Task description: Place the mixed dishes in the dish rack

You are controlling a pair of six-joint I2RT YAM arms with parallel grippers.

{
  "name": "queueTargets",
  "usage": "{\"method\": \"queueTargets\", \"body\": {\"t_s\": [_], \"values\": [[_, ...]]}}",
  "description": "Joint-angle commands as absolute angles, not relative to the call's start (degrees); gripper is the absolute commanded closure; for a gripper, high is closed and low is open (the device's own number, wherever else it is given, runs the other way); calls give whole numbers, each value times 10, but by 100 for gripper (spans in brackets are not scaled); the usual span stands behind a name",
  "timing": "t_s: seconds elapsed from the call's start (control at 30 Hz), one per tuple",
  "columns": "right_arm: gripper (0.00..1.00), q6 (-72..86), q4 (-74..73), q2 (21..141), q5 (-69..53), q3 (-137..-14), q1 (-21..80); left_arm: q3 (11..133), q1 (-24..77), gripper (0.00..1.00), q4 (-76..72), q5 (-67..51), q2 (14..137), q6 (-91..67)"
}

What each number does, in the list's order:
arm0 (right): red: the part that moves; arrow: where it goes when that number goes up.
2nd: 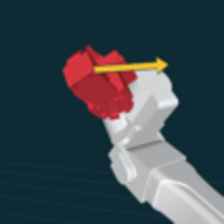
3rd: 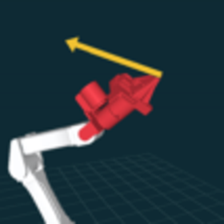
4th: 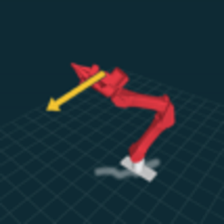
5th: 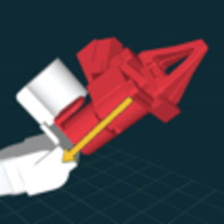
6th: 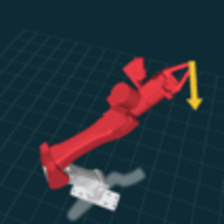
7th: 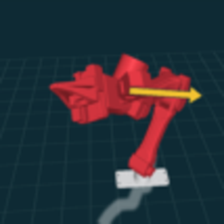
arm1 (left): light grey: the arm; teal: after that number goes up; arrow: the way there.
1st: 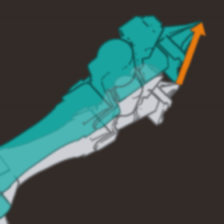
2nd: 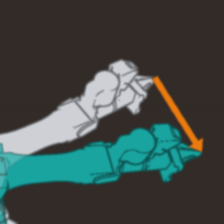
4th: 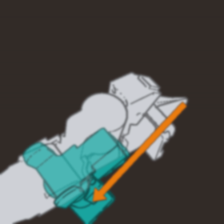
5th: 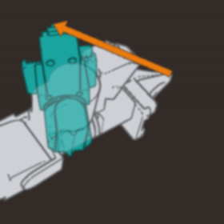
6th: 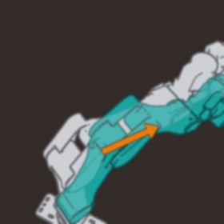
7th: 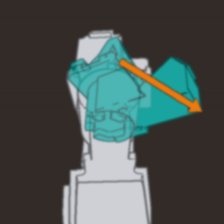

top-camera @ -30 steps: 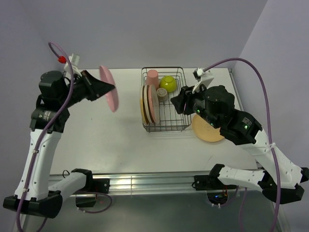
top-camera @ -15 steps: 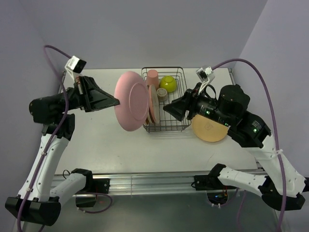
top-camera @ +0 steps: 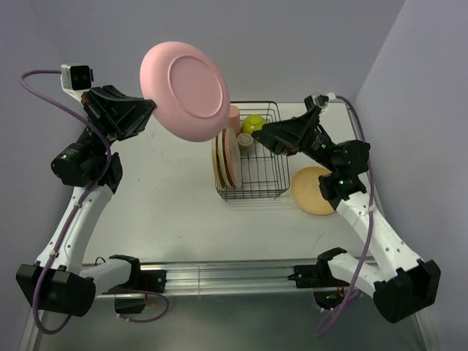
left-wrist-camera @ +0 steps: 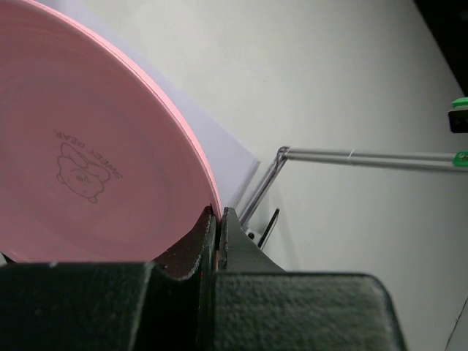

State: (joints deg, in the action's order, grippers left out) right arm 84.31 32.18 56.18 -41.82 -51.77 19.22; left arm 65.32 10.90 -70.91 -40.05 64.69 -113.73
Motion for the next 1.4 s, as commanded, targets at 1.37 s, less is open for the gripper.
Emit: {"method": "queueTargets", "body": {"t_s": [1.37], "values": [[14,1228,744,926,-325,-943,266,890,197,100,-920,-161,800,-1259]]}}
